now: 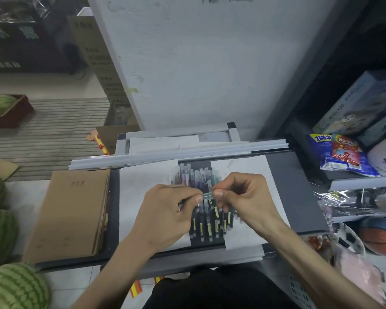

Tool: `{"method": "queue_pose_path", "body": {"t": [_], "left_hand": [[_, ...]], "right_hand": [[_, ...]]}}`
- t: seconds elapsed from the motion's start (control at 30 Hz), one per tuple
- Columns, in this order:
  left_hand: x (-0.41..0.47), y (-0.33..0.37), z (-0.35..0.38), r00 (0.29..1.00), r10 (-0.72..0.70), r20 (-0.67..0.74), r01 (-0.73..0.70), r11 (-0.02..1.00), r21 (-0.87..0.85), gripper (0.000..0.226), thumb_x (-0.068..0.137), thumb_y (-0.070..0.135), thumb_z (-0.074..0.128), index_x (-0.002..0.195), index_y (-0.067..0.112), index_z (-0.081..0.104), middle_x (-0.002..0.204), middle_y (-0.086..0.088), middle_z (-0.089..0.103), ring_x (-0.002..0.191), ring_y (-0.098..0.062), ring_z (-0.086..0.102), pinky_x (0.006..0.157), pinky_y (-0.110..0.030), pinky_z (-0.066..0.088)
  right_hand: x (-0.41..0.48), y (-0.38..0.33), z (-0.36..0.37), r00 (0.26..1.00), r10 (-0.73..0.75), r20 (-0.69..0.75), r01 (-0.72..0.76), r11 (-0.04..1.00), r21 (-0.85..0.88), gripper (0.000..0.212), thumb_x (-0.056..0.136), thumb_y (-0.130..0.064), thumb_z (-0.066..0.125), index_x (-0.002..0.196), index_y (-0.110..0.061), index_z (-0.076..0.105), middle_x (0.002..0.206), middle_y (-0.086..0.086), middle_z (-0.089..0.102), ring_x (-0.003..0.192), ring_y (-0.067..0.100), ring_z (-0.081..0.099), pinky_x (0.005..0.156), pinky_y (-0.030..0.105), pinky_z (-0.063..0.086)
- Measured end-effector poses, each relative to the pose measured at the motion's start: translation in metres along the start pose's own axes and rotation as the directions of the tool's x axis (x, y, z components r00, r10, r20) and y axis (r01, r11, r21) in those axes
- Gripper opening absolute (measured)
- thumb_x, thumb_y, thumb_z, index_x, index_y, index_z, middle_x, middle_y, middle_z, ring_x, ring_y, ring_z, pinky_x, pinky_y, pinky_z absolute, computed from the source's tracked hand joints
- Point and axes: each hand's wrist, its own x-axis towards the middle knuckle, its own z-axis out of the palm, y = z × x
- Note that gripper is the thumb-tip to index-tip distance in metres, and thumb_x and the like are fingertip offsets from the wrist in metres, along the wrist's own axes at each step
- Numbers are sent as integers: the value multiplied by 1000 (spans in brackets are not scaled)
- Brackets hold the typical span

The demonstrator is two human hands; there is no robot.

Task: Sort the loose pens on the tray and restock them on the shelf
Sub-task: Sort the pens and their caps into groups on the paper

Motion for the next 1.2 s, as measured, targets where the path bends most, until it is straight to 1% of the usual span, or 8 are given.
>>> {"method": "queue_pose_path", "body": {"t": [0.2,0.33,0.5,0.57,0.67,0.9,1.07,1.2], "left_hand": [[3,1,15,986,-164,40,169,951,-259,16,102,30,65,95,27,79,68,5,68,57,-18,59,58,-35,50],[3,10,35,970,-238,46,241,925,-294,20,104,27,61,98,38,77,72,15,71,64,-12,66,61,-21,50],[-7,-5,50,943,-315,111,333,912,-239,19,103,25,61,109,30,79,83,16,75,74,-9,69,73,-28,55],[-13,-23,51,918,-377,124,395,899,-190,19,103,25,62,113,28,78,89,22,74,77,-2,68,79,-24,57],[-23,-61,48,862,-501,71,506,856,-102,21,102,23,62,116,25,78,100,18,75,79,3,68,80,-15,52],[-49,-159,10,665,-731,-149,746,648,154,30,95,14,58,121,13,72,109,-10,76,93,-25,63,84,-31,45],[-53,-200,-12,564,-805,-186,809,493,321,17,86,5,56,97,2,68,93,-19,67,78,-33,51,72,-37,42],[-54,-201,-10,559,-808,-185,804,473,361,7,84,4,53,84,1,60,83,-19,61,69,-33,48,67,-39,43]], "right_hand": [[-6,14,-1,998,64,30,-69,971,228,17,86,2,76,103,0,72,75,11,70,63,17,63,58,20,50],[-5,37,12,987,161,-14,-147,927,344,15,87,-12,74,94,1,74,78,18,68,69,21,62,65,26,52],[5,56,0,971,228,-78,-205,953,225,16,99,-7,66,93,7,69,90,26,74,80,32,73,67,28,57],[14,61,-16,957,272,-104,-247,946,211,17,98,-7,67,89,7,68,88,23,76,73,29,73,61,24,56],[31,79,-49,947,256,-195,-257,966,23,13,96,-10,71,93,2,74,84,12,78,73,26,73,72,30,59],[56,131,-110,867,262,-423,-433,816,-383,18,91,-29,78,93,-11,77,70,-4,77,62,15,75,79,40,63],[66,155,-115,858,273,-435,-488,696,-526,23,93,-32,74,93,-10,81,71,-2,75,70,15,69,74,27,52],[69,160,-108,852,274,-445,-506,649,-569,24,95,-32,74,95,-10,82,75,0,69,73,19,60,73,26,46]]}}
